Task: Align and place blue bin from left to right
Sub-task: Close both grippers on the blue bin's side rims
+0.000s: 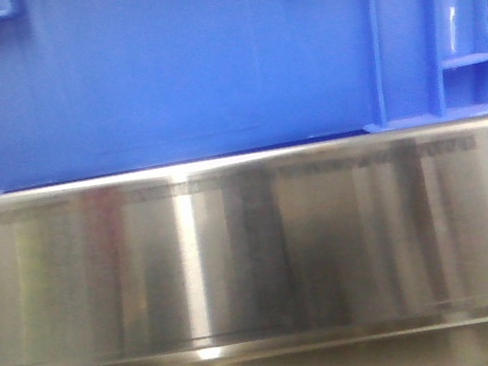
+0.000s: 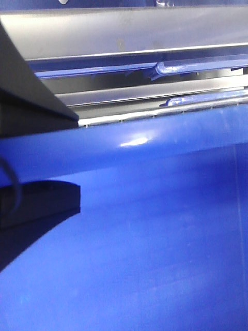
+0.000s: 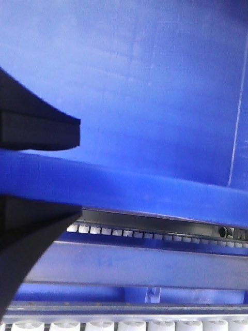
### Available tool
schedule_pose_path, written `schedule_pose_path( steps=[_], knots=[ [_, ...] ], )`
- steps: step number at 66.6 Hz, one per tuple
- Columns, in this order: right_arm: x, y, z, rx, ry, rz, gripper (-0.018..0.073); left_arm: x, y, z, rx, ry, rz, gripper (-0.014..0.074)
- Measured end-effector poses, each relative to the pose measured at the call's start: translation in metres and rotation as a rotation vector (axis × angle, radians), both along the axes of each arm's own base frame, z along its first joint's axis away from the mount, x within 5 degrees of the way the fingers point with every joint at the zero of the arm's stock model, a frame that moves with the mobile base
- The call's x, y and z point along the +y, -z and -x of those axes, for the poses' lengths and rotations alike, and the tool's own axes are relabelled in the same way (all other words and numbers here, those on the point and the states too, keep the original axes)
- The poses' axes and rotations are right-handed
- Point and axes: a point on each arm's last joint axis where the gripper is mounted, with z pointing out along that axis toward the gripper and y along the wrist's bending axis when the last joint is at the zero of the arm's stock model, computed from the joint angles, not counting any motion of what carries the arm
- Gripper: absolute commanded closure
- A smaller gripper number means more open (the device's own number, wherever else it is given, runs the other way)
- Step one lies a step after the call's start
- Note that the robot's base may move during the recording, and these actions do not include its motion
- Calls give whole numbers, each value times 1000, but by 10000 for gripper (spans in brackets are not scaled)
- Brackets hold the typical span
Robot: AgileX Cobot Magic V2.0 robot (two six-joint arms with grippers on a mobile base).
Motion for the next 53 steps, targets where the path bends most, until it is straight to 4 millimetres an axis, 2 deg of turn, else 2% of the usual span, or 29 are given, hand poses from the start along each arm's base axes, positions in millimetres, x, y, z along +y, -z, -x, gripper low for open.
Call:
schedule_pose_path(
  steps=[11, 17, 37, 53],
  knots=[
    [-2, -6, 7, 0, 0, 0, 629, 0, -2, 4, 9, 2, 0, 708],
    [-3, -17, 15, -12, -4, -19, 629, 1, -10, 10, -2, 4, 9, 708],
    [-9, -59, 51, -117, -16, -87, 629, 5, -60, 51, -120, 13, 85, 708],
    [-14, -81, 73, -177, -23, -118, 629, 9, -87, 79, -197, 18, 118, 708]
  ],
)
